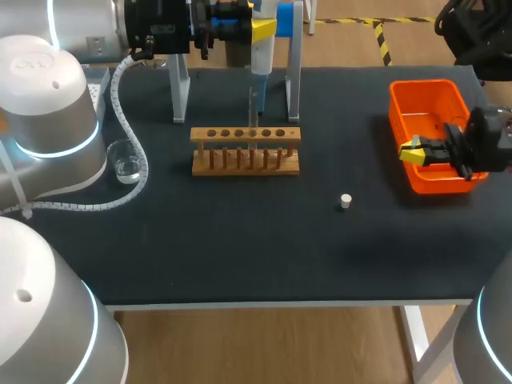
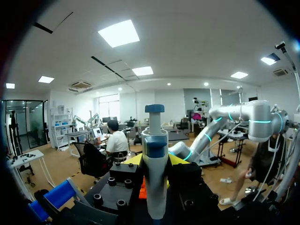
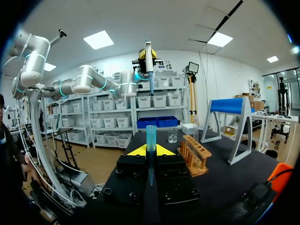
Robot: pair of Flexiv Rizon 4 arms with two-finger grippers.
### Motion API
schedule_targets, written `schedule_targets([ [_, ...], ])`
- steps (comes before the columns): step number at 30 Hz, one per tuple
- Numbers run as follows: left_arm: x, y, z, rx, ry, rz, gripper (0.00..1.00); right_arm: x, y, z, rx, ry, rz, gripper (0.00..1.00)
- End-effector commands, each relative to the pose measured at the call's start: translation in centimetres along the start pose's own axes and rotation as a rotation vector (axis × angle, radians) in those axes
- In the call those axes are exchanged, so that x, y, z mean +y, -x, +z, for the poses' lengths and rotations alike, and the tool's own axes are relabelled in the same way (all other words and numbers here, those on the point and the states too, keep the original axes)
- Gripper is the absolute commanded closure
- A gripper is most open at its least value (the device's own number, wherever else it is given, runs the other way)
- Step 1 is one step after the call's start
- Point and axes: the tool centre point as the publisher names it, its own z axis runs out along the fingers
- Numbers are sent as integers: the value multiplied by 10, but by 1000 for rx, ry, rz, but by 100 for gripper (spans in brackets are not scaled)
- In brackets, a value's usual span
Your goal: Invert the test tube, pick up the pipette, mount the tip to pipette, aspirate from beaker and dispense into the tube, eject the tip, return the pipette, and cap with the stopper.
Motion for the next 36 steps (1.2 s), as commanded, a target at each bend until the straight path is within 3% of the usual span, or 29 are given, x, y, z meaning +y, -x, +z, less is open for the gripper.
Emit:
schedule_targets([
  [1, -1, 0, 0, 1, 1, 0, 100, 4, -1, 17, -5, -11, 5, 100],
  [36, -1, 0, 0, 1, 1, 0, 100, 17, -9, 158, 38, -26, 31, 100],
])
